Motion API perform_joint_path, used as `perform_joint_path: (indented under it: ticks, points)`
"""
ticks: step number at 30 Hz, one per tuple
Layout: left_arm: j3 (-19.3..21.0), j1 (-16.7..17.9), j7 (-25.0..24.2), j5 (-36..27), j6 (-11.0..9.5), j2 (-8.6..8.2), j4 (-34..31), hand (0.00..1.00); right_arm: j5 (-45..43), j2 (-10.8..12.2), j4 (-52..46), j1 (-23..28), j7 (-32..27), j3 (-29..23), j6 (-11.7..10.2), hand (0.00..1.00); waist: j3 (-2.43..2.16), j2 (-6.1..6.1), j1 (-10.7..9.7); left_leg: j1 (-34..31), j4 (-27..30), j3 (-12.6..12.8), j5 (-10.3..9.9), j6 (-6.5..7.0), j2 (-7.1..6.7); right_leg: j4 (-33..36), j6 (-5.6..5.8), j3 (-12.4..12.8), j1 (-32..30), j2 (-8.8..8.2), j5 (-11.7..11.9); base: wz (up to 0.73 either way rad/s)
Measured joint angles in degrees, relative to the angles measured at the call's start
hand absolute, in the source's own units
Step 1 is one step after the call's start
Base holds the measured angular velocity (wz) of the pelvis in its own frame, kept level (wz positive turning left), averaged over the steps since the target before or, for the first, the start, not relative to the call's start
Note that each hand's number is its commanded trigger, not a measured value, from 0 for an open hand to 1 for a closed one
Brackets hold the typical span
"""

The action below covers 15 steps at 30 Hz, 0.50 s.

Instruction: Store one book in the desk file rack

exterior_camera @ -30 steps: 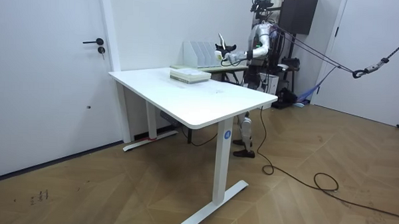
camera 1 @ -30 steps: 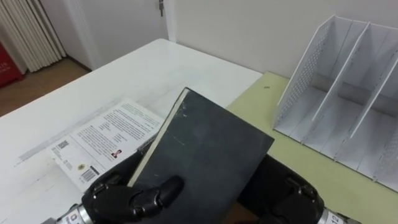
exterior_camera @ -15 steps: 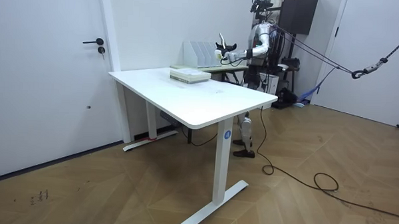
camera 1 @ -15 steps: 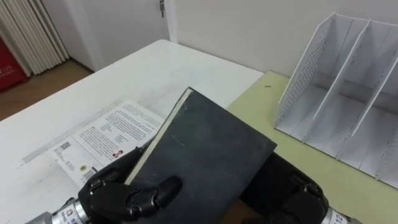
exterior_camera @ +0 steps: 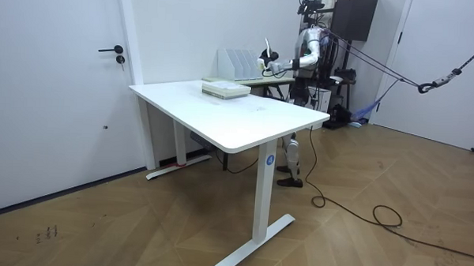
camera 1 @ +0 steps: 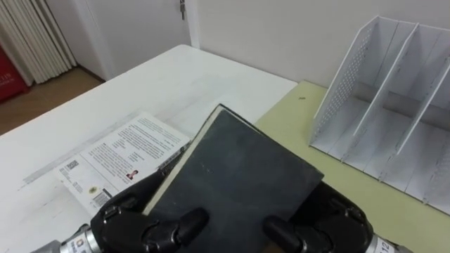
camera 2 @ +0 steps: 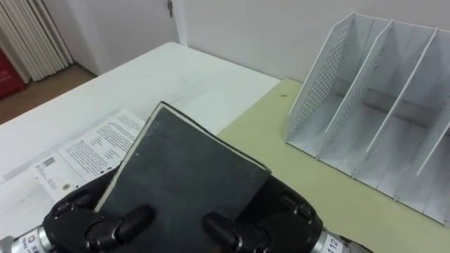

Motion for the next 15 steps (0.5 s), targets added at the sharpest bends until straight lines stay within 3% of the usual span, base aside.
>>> perform_joint_path:
  ticks: [15]
  points:
    - [-0.91,0.01,-0.44,0.13,1.05,-0.03,0.16,1.0,0.01,0.17,0.0,0.23,-1.39,0.51,0.76,1.0,-0.05,0.09,-0.01,0.03,-0.02,0.01,0.0,0.0,-0.01,0.01,0.0,0.0,0.07,0.02,0.0,0.0]
